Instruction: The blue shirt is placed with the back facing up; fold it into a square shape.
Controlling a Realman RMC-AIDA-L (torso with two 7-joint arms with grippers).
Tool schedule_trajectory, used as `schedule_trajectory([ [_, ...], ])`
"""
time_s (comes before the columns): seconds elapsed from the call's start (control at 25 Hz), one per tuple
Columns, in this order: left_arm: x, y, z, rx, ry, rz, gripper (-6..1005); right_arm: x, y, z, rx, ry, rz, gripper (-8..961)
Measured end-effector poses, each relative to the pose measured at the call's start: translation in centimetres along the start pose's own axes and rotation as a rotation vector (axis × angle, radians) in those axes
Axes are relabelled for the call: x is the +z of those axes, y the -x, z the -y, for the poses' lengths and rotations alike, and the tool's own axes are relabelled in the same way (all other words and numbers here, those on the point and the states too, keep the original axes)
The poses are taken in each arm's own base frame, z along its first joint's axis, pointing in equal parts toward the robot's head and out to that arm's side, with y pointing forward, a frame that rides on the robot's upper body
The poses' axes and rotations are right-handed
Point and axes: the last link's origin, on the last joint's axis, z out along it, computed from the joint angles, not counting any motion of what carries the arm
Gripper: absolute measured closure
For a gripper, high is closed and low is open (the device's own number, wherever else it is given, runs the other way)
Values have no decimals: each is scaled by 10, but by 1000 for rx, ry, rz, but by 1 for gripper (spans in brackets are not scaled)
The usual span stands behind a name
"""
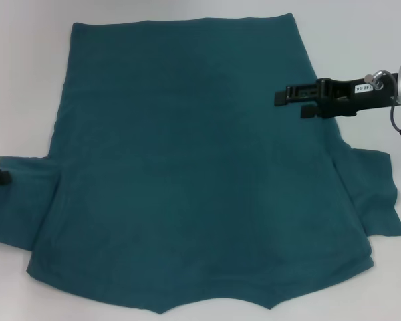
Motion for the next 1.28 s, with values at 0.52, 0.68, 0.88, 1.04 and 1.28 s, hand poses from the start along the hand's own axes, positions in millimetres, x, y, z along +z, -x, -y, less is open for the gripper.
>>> schedule_trajectory([
  [0.52, -10, -31, 0, 144, -132, 8, 997, -2, -3, 3, 7, -2, -3, 41],
  [0.68, -10, -40, -5, 172, -152, 20, 996, -2, -3, 4, 9, -3, -3, 41],
  [0.88, -8, -44, -19, 176, -124, 52, 996, -2, -4, 4, 10, -3, -4, 41],
  [1.04, 0, -35, -40, 142, -55, 127, 996, -2, -5, 4, 9, -4, -7, 41],
  [1.28, 23, -21, -77, 115, -13, 252, 997, -1, -5, 4, 8, -4, -10, 41],
])
